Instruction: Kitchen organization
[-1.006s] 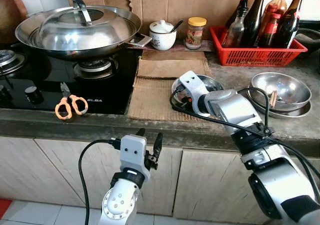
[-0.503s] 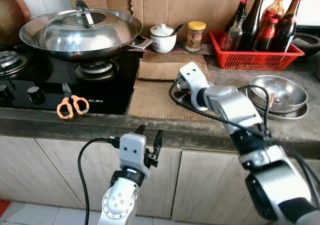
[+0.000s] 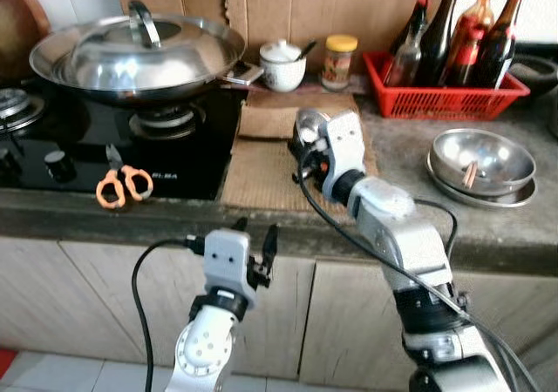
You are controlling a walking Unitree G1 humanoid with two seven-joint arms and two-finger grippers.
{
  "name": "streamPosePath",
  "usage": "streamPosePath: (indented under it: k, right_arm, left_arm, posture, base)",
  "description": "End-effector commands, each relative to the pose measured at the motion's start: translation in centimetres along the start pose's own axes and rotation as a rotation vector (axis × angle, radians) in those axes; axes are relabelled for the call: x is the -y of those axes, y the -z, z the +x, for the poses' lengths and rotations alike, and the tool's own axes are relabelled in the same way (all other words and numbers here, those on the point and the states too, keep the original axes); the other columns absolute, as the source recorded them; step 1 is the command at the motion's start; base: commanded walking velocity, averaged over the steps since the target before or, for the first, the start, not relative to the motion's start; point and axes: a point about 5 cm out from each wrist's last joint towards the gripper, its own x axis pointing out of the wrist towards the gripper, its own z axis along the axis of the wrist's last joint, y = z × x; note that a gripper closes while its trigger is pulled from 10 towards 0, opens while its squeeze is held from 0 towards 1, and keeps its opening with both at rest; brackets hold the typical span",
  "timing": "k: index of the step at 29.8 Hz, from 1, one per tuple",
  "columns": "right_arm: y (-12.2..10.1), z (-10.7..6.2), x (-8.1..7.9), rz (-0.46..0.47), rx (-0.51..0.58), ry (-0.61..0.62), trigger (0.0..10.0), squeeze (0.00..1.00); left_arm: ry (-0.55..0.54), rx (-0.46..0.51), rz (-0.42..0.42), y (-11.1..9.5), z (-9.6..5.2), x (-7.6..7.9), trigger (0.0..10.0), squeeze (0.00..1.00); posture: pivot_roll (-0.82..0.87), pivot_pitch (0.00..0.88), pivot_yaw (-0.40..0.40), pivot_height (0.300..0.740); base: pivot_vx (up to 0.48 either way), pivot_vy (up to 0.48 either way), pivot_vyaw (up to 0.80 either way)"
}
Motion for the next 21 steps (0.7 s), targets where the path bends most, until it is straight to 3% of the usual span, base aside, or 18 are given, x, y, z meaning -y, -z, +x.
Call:
streamPosePath:
  k: [1, 6, 21]
  right_arm:
    - [-1.5, -0.6, -0.5, -0.007, 0.105, 0.025, 0.0, 0.0]
    - [-1.4, -2.5, -1.4, 0.001, 0.226, 0.121, 0.0, 0.0]
    - [-0.3, -4.2, -1.6, -0.029, 0.23, 0.133, 0.0, 0.0]
  left_arm:
    - [-0.007, 0.008, 0.007, -0.1, 0.1, -0.1, 10.0, 0.0]
    - [-0.002, 0.013, 0.005, -0.3, 0.3, 0.0, 10.0, 0.0]
    - [0.008, 0.012, 0.002, -0.4, 0.3, 0.0, 10.0, 0.0]
  posture:
    - [0.04, 0.028, -0.018, 0.74]
    - [0.03, 0.026, -0.005, 0.74]
    - [0.04, 0.027, -0.002, 0.74]
  base:
    - [0.0, 0.0, 0.0]
    - [0.0, 0.0, 0.0]
    - [0.0, 0.0, 0.0]
